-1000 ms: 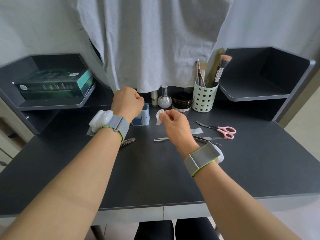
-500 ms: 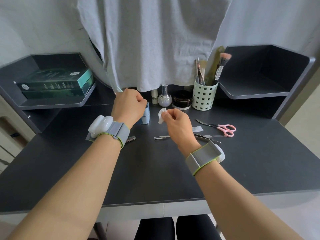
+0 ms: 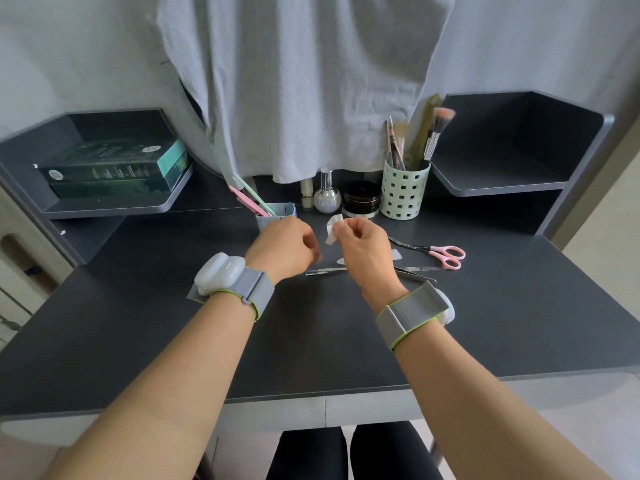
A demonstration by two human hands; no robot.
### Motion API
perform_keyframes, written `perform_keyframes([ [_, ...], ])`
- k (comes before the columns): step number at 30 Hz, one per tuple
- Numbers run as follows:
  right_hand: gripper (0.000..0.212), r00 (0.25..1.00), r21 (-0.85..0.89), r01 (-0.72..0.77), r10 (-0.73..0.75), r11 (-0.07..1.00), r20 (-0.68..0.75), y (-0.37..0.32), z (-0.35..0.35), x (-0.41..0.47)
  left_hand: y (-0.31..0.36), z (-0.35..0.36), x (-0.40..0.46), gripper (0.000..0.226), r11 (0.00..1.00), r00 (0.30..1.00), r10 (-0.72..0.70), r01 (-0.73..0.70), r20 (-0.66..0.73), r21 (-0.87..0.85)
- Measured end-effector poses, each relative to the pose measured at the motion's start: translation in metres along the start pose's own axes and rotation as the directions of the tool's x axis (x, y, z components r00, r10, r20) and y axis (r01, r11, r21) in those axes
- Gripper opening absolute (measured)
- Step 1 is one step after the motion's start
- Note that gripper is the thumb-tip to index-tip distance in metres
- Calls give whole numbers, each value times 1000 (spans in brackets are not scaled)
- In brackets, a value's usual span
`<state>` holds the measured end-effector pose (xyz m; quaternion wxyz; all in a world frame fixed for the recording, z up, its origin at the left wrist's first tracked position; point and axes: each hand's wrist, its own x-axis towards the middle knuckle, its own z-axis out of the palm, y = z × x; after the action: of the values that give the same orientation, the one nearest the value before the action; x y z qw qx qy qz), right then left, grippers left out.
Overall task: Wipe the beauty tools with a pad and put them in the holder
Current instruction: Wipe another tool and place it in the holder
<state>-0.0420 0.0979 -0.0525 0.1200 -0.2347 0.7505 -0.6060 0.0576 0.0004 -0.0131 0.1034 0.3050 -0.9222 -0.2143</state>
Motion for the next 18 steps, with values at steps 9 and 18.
perform_keyframes([
  [9, 18, 1000, 2, -16, 16, 1000, -10, 1, -2, -5, 3, 17, -12, 12, 999, 995, -22, 18, 96, 46],
  [18, 21, 996, 43, -50, 53, 998, -78, 2, -10, -10, -2, 20, -23, 6, 999, 998, 0, 2, -61, 41],
])
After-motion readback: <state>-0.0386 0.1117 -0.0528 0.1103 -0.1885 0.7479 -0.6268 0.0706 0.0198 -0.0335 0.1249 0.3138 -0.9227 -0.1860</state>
